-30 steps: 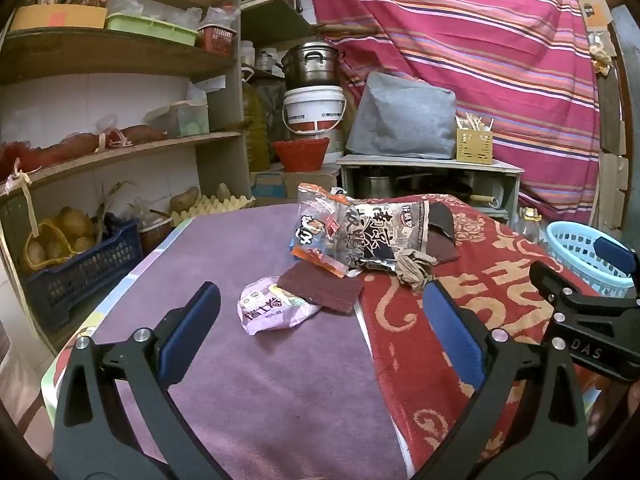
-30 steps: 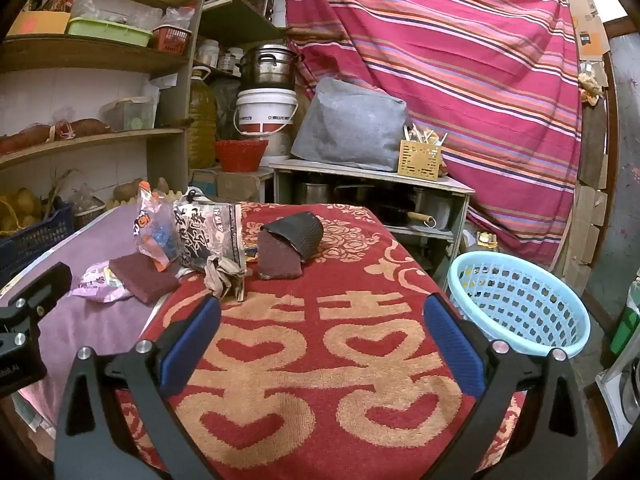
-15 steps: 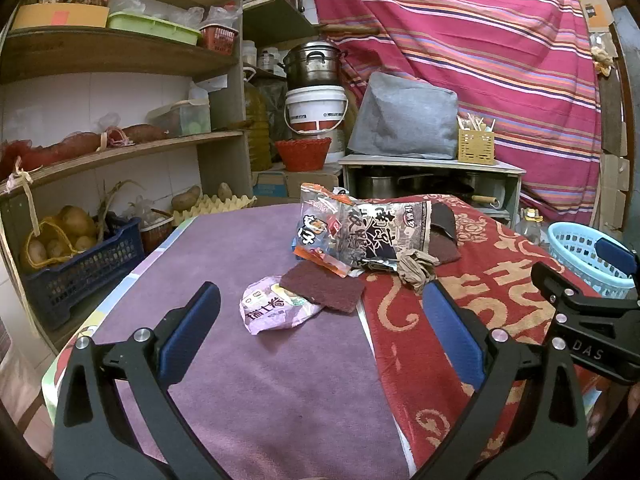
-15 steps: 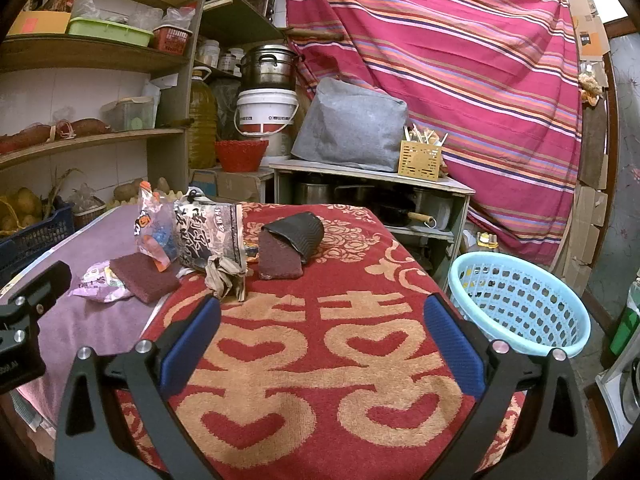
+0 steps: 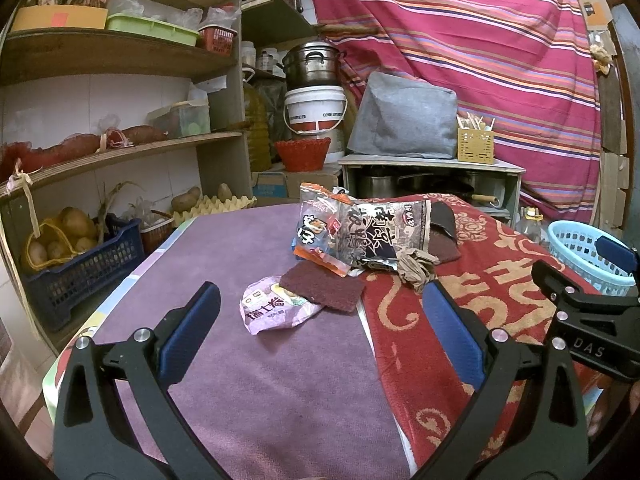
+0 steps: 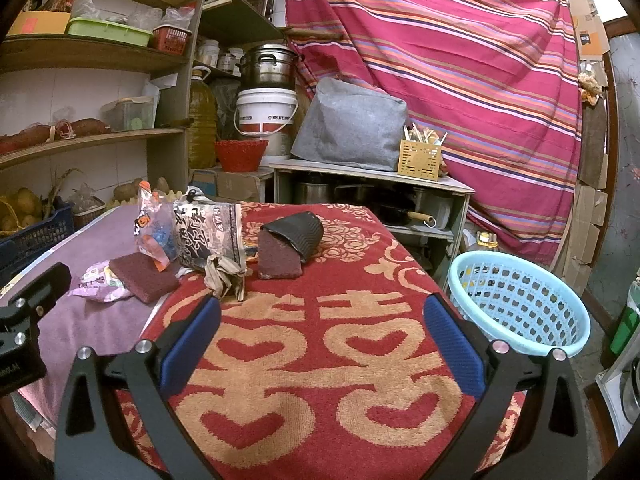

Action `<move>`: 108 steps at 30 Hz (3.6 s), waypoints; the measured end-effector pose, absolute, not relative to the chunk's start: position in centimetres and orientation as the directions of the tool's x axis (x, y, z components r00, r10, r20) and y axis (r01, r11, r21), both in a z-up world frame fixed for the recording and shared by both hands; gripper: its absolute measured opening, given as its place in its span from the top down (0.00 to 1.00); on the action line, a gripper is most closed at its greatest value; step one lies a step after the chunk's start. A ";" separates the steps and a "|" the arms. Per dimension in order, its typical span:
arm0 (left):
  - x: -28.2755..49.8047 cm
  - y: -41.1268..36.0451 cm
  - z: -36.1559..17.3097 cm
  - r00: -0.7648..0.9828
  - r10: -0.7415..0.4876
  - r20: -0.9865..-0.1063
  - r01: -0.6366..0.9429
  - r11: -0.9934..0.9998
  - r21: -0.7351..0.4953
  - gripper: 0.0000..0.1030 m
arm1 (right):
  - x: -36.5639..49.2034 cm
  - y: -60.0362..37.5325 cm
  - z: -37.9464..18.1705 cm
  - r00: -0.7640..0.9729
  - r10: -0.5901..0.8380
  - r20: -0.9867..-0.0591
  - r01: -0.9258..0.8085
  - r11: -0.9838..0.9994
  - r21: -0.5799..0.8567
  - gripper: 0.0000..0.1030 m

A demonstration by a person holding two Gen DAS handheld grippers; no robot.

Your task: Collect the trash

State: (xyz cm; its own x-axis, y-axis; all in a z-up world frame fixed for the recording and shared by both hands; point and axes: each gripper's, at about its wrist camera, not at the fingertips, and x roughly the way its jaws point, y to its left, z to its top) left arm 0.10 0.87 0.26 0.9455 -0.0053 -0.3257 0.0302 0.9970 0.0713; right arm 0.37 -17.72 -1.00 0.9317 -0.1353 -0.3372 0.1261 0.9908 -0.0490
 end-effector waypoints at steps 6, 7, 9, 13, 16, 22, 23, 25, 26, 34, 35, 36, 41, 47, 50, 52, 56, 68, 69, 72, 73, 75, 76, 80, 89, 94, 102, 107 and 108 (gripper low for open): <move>0.1 0.9 0.3 0.945 -0.006 -0.326 0.030 0.997 0.070 0.05 | 0.3 -17.7 -1.0 0.931 -0.135 -0.339 0.127 0.991 -0.048 0.04; 0.1 0.9 0.3 0.945 -0.006 -0.327 0.031 0.997 0.070 0.05 | 0.3 -17.7 -0.9 0.932 -0.136 -0.337 0.127 0.991 -0.049 0.04; 0.1 0.8 0.2 0.946 -0.005 -0.325 0.029 0.997 0.071 0.05 | 0.3 -17.7 -1.0 0.932 -0.136 -0.337 0.127 0.991 -0.050 0.04; 0.1 0.9 0.3 0.945 -0.005 -0.327 0.030 0.997 0.071 0.05 | 0.3 -17.7 -0.9 0.931 -0.136 -0.337 0.127 0.991 -0.050 0.04; 0.0 1.0 0.2 0.945 -0.005 -0.327 0.030 0.997 0.071 0.05 | 0.3 -17.8 -0.9 0.931 -0.136 -0.338 0.127 0.991 -0.049 0.04; 0.0 1.0 0.3 0.945 -0.004 -0.326 0.029 0.997 0.071 0.05 | 0.3 -17.8 -0.9 0.931 -0.136 -0.337 0.127 0.991 -0.050 0.04; 0.1 1.0 0.2 0.945 -0.005 -0.327 0.030 0.997 0.070 0.05 | 0.3 -17.8 -0.9 0.931 -0.136 -0.338 0.127 0.991 -0.049 0.04; 0.1 1.0 0.2 0.945 -0.005 -0.328 0.030 0.997 0.070 0.05 | 0.3 -17.8 -0.9 0.932 -0.135 -0.338 0.126 0.991 -0.049 0.04; 0.1 1.0 0.2 0.945 -0.004 -0.327 0.029 0.997 0.071 0.05 | 0.3 -17.8 -0.9 0.932 -0.136 -0.337 0.127 0.991 -0.049 0.04; 0.1 1.0 0.2 0.945 -0.005 -0.328 0.029 0.997 0.070 0.05 | 0.3 -17.8 -0.9 0.932 -0.136 -0.337 0.127 0.991 -0.049 0.04; 0.1 1.0 0.2 0.945 -0.005 -0.328 0.030 0.997 0.069 0.05 | 0.3 -17.8 -0.9 0.932 -0.137 -0.337 0.127 0.991 -0.049 0.04; 0.1 0.9 0.2 0.945 -0.005 -0.328 0.029 0.997 0.069 0.05 | 0.3 -17.8 -0.9 0.931 -0.136 -0.338 0.127 0.991 -0.049 0.04; 0.1 1.0 0.2 0.945 -0.005 -0.328 0.029 0.997 0.070 0.05 | 0.3 -17.8 -0.8 0.932 -0.137 -0.337 0.128 0.991 -0.049 0.04; 0.1 0.9 0.2 0.944 -0.004 -0.329 0.029 0.997 0.070 0.05 | 0.2 -17.8 -0.8 0.932 -0.138 -0.336 0.128 0.990 -0.050 0.04; 0.1 1.1 0.3 0.944 -0.006 -0.329 0.030 0.997 0.068 0.05 | 0.2 -17.8 -0.8 0.931 -0.136 -0.338 0.127 0.991 -0.049 0.04; 0.1 1.0 0.2 0.944 -0.005 -0.330 0.029 0.997 0.067 0.05 | 0.2 -17.8 -0.8 0.932 -0.135 -0.338 0.126 0.991 -0.049 0.04; 0.1 1.0 0.0 0.943 -0.005 -0.333 0.030 0.997 0.070 0.05 | 0.2 -17.9 -0.8 0.931 -0.137 -0.338 0.128 0.991 -0.050 0.04; 1.7 1.8 -1.1 0.922 -0.001 -0.387 0.022 0.998 0.052 0.05 | 0.8 -19.6 0.1 0.929 -0.113 -0.353 0.116 0.993 -0.012 0.04; 2.2 1.9 -0.9 0.918 0.002 -0.396 0.023 0.998 0.060 0.05 | 1.1 -19.5 0.3 0.931 -0.099 -0.350 0.102 0.995 -0.009 0.04; 3.5 2.3 -0.1 0.917 0.029 -0.398 0.014 0.995 0.103 0.05 | 1.7 -18.9 1.4 0.938 -0.066 -0.341 0.061 0.998 -0.025 0.04; 3.8 2.5 0.2 0.916 0.029 -0.399 0.014 0.995 0.103 0.05 | 1.9 -18.8 1.7 0.938 -0.058 -0.341 0.052 0.998 -0.027 0.04; 4.6 3.2 0.7 0.912 0.015 -0.410 0.022 0.996 0.085 0.05 | 2.4 -18.5 2.3 0.935 -0.050 -0.350 0.044 0.999 -0.025 0.04; 5.2 3.5 1.0 0.908 0.010 -0.418 0.026 0.996 0.081 0.05 | 2.8 -18.6 2.5 0.932 -0.048 -0.359 0.043 0.999 -0.020 0.04; 7.2 4.1 1.9 0.904 0.010 -0.428 0.038 0.994 0.104 0.05 | 4.8 -18.6 3.3 0.922 -0.046 -0.384 0.046 0.999 -0.010 0.04; 10.1 6.1 -1.0 0.836 -0.005 -0.549 0.055 0.996 0.075 0.05 | 10.3 -18.9 1.0 0.870 -0.037 -0.493 0.036 0.999 -0.011 0.04; 11.4 7.3 -2.8 0.795 -0.010 -0.607 0.047 0.998 0.044 0.07 | 11.3 -19.4 -0.9 0.845 -0.039 -0.533 0.044 0.999 -0.004 0.04; 12.9 7.7 -4.3 0.732 -0.069 -0.678 0.094 0.996 0.000 0.28 | 11.7 -19.5 -0.7 0.849 -0.047 -0.527 0.045 0.999 -0.015 0.04; 13.8 7.5 -5.4 0.675 -0.117 -0.728 0.142 0.989 -0.028 0.51 | 12.0 -20.1 -0.8 0.836 -0.043 -0.546 0.069 0.997 0.027 0.04; 13.9 7.6 -5.5 0.673 -0.123 -0.730 0.143 0.989 -0.034 0.51 | 12.1 -20.0 -0.9 0.833 -0.047 -0.551 0.073 0.997 0.025 0.04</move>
